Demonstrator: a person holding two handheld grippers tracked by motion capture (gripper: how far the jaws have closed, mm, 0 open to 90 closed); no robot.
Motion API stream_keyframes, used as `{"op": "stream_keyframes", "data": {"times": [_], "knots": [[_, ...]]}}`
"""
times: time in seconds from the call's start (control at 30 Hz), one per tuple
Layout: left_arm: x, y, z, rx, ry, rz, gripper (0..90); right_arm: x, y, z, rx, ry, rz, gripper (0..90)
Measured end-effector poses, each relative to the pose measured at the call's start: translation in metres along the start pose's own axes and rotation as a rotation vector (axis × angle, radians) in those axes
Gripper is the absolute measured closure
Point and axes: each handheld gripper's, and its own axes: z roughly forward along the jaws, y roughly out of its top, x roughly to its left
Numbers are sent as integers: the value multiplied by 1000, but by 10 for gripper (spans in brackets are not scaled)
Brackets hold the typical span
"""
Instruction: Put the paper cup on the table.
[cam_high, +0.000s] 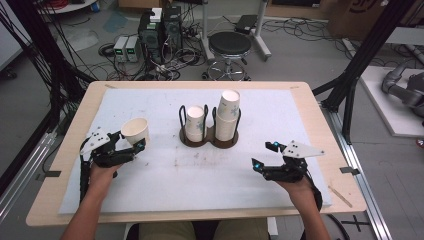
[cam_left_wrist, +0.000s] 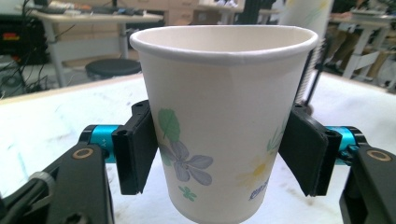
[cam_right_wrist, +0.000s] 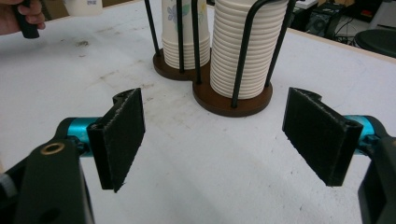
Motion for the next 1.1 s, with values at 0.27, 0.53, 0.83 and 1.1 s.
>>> {"op": "stream_keyframes", "data": {"times": [0.27,0.53,0.83,1.1], "knots": [[13,-10,9,85,59,-1,324,-1,-2,-2,0,-4,5,217],[13,-15,9,177,99,43,325,-1,-3,-1,8,-4,-1,217],[7,-16,3,273,127,62,332,-3,-3,-5,0,-12,4,217],[7,-18,-9,308,152,13,304,-5,-4,-7,-5,-16,5,217]]}}
